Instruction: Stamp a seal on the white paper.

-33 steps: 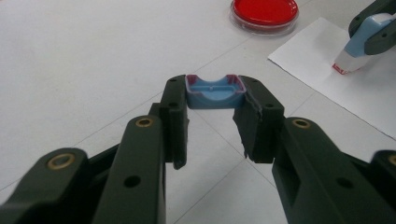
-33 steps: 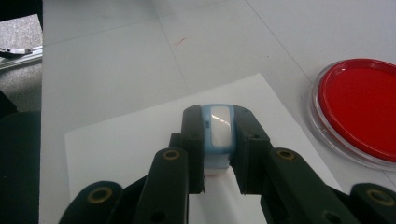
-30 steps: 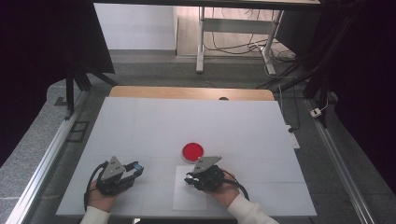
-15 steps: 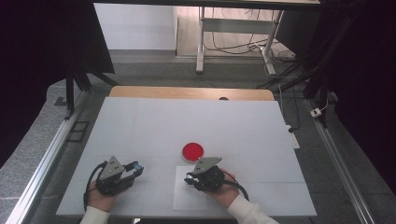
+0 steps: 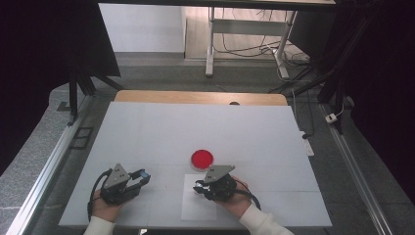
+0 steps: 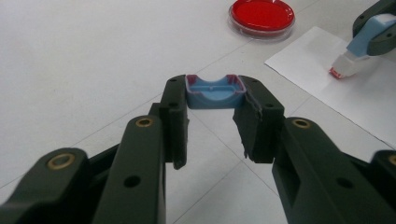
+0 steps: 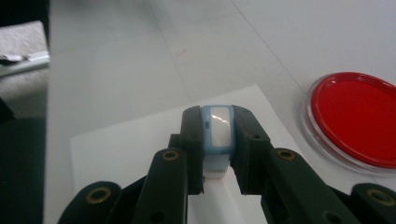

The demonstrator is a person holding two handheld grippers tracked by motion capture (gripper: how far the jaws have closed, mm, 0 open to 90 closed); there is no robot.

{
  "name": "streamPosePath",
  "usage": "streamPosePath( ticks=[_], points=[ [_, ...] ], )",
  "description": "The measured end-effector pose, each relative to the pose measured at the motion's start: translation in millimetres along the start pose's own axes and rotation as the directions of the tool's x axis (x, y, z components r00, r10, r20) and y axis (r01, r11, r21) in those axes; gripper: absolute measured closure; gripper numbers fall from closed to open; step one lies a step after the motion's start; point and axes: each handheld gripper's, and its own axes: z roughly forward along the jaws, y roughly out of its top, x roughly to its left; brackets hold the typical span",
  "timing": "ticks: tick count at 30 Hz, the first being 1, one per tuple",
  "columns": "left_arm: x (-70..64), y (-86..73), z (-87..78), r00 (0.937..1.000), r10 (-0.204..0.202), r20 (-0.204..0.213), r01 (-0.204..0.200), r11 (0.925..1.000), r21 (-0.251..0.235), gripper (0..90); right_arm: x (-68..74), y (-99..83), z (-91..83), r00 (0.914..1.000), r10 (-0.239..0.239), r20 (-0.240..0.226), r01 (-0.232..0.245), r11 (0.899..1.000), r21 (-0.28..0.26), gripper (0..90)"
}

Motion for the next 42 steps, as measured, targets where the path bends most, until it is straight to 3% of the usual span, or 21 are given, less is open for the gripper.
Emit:
streamPosePath(
  ticks=[18,32,39,42],
  points=[
    [-0.2,-0.2,0.7,1.0000,-0.001,0.003,0.001,1.0000,0.001,64.6,-4.5,1.9,-14.5,0.9973,0.069,0.026,-0.066,0.993,-0.095,75.1],
    [-1.4,0.3,1.5,1.0000,0.005,0.003,-0.005,1.0000,0.003,64.5,-19.3,0.8,-36.7,0.9866,0.154,0.054,-0.141,0.970,-0.198,75.1],
    [-1.6,0.3,1.9,1.0000,0.006,0.003,-0.006,1.0000,0.003,64.6,-26.5,-0.6,-46.7,0.9762,0.208,0.061,-0.185,0.947,-0.264,75.1],
    [-1.8,0.3,2.2,1.0000,0.007,0.004,-0.007,1.0000,0.005,64.6,-27.9,0.1,-50.7,0.9754,0.210,0.065,-0.185,0.942,-0.279,75.1]
  ],
)
